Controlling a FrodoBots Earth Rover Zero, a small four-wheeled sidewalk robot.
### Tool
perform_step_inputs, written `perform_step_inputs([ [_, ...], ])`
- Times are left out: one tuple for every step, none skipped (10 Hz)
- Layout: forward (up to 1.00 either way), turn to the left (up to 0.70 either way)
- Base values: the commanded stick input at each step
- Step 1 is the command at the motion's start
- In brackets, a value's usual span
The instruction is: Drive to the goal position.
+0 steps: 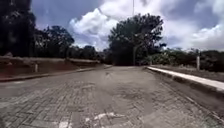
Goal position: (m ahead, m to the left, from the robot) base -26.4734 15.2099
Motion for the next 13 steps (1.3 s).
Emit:
perform_step_inputs([
  [0.00, 0.45],
  [0.00, 0.45],
  [0.00, 0.45],
  [0.00, 0.45],
  [0.00, 0.45],
  [0.00, 0.45],
  [0.00, 0.45],
  [0.00, 0.45],
  [0.00, 0.45],
  [0.00, 0.45],
  [0.00, 0.45],
  [0.00, 0.45],
  [0.00, 0.45],
])
